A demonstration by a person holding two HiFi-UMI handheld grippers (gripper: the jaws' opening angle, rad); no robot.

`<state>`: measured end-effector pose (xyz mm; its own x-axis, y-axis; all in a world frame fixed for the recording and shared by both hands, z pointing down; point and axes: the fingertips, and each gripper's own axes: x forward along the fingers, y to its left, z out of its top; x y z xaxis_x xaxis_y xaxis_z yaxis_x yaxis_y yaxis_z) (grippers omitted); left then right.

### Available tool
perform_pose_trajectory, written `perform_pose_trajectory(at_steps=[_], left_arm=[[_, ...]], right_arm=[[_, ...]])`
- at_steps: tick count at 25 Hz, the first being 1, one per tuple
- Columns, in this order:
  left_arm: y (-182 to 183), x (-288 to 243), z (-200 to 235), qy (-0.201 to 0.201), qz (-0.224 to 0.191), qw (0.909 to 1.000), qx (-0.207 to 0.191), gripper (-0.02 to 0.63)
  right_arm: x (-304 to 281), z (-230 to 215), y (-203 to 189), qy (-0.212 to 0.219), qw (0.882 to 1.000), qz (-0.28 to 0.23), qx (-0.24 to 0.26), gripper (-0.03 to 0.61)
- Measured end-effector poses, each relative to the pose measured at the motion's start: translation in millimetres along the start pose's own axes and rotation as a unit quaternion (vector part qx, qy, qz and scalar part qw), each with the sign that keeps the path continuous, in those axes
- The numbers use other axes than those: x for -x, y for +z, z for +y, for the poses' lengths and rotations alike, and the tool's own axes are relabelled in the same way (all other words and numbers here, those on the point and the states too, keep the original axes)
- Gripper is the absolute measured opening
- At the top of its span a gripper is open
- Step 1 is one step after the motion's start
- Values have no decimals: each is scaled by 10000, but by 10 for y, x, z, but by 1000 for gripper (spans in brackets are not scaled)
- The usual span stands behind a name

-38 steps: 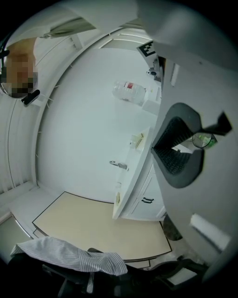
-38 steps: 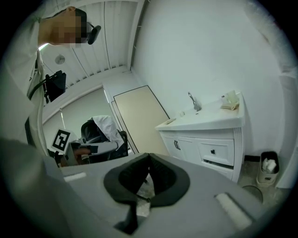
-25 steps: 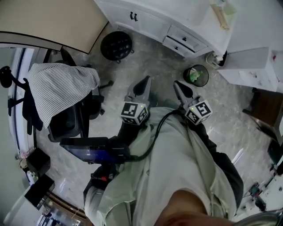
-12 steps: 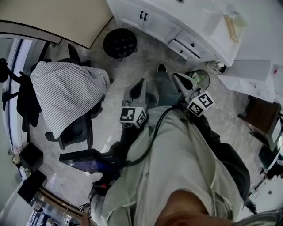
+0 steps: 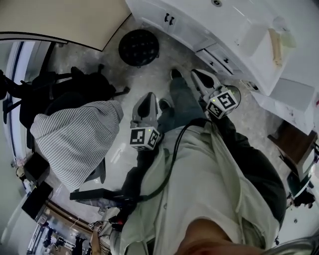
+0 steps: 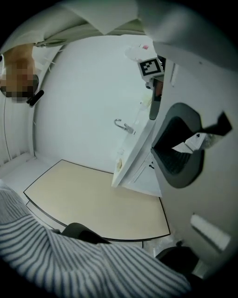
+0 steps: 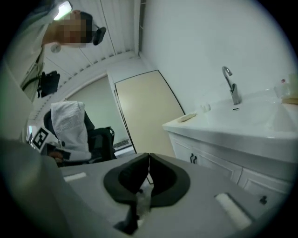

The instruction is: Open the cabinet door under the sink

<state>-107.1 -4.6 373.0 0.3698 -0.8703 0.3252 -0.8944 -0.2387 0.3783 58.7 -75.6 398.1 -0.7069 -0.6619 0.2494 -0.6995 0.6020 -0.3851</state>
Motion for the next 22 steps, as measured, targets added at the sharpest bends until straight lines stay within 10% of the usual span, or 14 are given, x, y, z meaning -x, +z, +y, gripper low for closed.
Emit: perform_pose_trajectory(at_steps=[9, 22], left_arm=[[-199, -896, 237, 241, 142, 9987, 424, 6], [-864, -1319, 611, 731, 520, 9908, 1009, 6]], right_arm=[[-1182, -1063, -631, -325, 9849, 741, 1531, 2], [-2684, -2370, -1282, -1390, 9809, 547, 1248, 88]])
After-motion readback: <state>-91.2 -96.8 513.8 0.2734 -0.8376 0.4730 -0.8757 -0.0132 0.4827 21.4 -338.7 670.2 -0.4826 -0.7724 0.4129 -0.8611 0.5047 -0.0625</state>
